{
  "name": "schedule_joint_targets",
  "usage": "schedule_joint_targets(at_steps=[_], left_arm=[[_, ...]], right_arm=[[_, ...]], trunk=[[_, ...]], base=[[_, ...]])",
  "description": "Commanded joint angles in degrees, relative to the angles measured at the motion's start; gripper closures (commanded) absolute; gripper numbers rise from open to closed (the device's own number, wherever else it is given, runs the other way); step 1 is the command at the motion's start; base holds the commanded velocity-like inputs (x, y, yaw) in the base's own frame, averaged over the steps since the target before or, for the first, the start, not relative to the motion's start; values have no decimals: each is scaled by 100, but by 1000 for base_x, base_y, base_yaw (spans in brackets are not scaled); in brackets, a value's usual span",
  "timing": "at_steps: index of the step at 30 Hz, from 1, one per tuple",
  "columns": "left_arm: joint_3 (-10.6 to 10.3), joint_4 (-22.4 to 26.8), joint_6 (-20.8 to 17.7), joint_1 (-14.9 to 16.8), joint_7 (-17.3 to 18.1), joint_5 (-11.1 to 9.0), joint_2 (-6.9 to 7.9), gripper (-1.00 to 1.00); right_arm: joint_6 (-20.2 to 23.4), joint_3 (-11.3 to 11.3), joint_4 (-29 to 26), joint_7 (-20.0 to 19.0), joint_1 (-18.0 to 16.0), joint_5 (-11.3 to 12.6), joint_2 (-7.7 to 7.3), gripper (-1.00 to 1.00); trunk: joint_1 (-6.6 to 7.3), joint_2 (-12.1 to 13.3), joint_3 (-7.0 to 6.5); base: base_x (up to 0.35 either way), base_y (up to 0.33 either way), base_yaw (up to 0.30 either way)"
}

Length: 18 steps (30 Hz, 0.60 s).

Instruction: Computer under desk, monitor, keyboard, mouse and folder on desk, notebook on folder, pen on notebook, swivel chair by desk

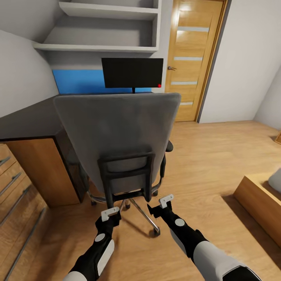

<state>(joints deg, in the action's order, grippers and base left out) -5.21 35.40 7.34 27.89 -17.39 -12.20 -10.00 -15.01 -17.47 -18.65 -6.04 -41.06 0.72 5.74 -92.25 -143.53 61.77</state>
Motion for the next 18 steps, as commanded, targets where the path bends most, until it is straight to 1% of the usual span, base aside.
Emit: schedule_joint_targets(at_steps=[1,18], left_arm=[[-20,2,30,6,-28,-24,0,-100],[-24,2,30,6,-28,-28,0,-100]], right_arm=[[-20,15,0,-4,-6,16,-1,-100],[-20,15,-5,-2,-7,16,-3,-100]], trunk=[[-2,-2,4],[-2,-2,4]], base=[[320,0,0],[321,0,0]])
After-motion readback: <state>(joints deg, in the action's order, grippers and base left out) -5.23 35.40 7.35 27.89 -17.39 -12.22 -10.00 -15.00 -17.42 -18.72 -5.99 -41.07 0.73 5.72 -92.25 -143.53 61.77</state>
